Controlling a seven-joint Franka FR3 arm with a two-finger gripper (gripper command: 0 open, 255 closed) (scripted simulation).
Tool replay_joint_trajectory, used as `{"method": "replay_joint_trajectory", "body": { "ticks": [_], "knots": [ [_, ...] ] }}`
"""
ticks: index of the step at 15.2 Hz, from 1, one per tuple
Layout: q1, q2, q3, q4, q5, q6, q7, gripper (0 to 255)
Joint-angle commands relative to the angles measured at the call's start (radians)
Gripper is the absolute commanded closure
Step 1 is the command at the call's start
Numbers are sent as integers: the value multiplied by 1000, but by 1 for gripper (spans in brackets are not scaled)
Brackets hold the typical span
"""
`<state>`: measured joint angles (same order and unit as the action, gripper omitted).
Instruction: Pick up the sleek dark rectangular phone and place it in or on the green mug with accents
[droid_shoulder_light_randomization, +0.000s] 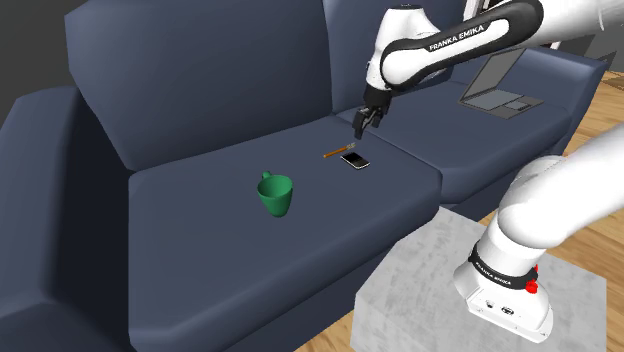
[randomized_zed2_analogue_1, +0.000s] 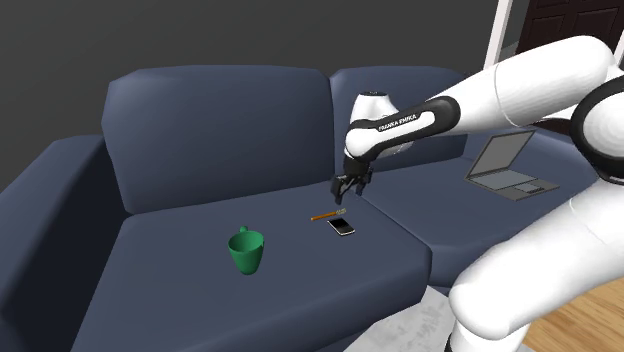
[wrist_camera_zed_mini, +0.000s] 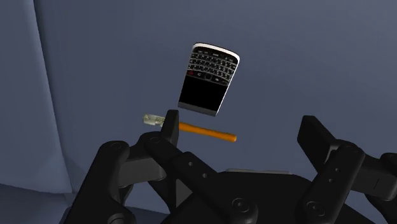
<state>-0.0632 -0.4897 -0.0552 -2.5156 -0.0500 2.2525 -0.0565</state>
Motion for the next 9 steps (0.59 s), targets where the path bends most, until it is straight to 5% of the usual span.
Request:
{"method": "replay_joint_trajectory", "body": {
  "ticks": [1,9],
  "knots": [
    [-6,63,-7,-16,4,78,10,0],
    [-17,323,-41,-1,41,313,19,0]
  ]
}}
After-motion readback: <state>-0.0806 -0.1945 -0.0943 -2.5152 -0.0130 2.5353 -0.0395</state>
